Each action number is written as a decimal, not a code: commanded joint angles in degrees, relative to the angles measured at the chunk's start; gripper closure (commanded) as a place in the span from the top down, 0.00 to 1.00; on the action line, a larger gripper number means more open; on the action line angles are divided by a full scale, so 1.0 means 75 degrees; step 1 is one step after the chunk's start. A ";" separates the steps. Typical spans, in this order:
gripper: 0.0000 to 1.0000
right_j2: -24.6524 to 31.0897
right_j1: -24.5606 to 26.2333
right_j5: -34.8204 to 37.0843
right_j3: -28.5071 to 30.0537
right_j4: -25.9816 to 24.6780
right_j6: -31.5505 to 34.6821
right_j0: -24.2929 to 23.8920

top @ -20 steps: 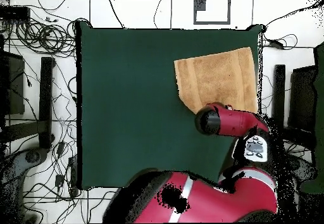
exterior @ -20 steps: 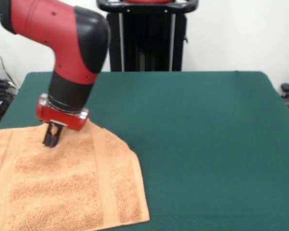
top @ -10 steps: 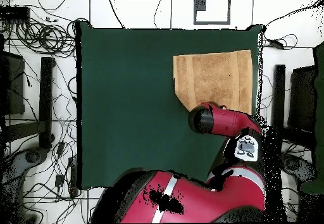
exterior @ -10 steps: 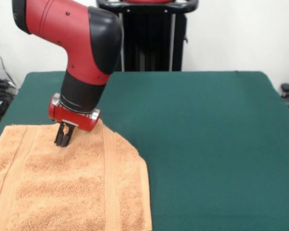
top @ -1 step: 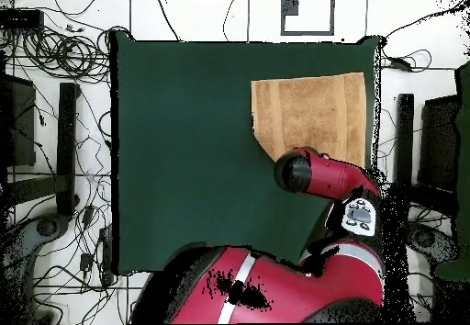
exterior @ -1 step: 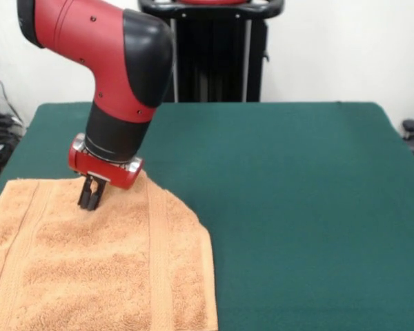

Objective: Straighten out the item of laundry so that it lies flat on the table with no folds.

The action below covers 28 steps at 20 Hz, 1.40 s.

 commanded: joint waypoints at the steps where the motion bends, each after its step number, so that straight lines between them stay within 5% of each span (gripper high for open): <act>1: 0.00 0.1049 0.0996 -0.0092 0.1159 0.0683 0.2185 0.0599; 10: 0.00 0.0500 0.1200 -0.0475 0.1153 0.1161 0.2479 0.1258; 28: 0.00 0.0166 0.1447 -0.1299 0.1409 0.2014 0.2137 0.1543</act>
